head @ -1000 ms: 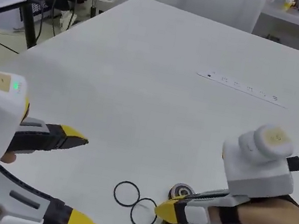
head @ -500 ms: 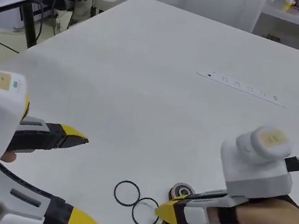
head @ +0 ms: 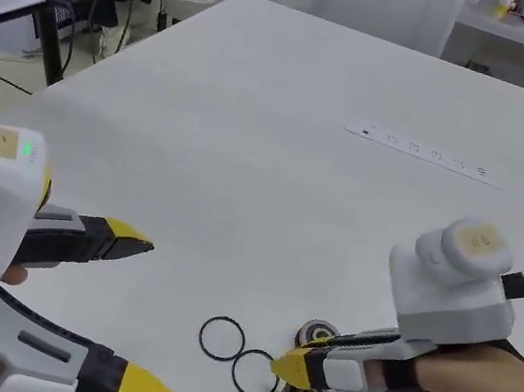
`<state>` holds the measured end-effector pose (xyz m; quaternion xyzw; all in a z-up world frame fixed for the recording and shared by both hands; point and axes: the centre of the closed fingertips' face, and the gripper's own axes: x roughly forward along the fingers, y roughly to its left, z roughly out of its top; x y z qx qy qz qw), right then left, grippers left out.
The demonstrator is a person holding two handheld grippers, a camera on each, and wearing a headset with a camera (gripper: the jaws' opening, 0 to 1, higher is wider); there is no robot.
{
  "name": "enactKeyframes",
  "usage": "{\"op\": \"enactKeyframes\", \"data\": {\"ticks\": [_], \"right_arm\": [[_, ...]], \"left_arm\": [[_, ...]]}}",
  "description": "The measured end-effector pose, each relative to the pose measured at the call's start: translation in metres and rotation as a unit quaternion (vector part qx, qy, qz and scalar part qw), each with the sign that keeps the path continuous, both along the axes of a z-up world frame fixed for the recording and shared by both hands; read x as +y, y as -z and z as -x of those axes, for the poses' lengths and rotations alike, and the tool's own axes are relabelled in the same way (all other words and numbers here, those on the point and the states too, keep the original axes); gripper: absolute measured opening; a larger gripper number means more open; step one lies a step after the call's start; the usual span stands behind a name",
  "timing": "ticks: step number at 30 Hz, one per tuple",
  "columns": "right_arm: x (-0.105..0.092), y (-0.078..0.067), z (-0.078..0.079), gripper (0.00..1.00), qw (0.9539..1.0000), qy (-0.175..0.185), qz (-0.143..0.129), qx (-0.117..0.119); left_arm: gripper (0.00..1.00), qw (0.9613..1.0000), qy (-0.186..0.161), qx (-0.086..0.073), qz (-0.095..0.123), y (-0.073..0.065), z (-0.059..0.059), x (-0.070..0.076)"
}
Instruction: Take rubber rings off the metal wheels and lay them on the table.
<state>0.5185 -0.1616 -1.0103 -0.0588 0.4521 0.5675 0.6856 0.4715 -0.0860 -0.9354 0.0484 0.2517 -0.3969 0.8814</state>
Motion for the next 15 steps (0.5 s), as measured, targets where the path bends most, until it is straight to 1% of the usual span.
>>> {"op": "enactKeyframes", "data": {"ticks": [2, 6, 9, 15], "right_arm": [[-0.001, -0.004, -0.001, 0.11, 1.0000, 0.001, -0.002, -0.003], [0.001, -0.015, -0.004, 0.11, 0.9998, 0.003, -0.015, -0.012], [0.001, -0.024, -0.008, 0.11, 0.9994, 0.009, -0.026, -0.020], [-0.002, -0.037, -0.016, 0.11, 0.9985, 0.018, -0.038, -0.035]], "left_arm": [[0.89, 1.0000, 0.000, 0.000, 0.000, 0.000, 0.000, 0.000], [0.89, 1.0000, 0.001, 0.001, -0.001, 0.000, 0.001, -0.001], [0.89, 1.0000, 0.002, 0.002, -0.002, 0.001, 0.001, -0.001], [0.88, 1.0000, 0.003, 0.002, -0.005, 0.001, 0.001, -0.001]]}}
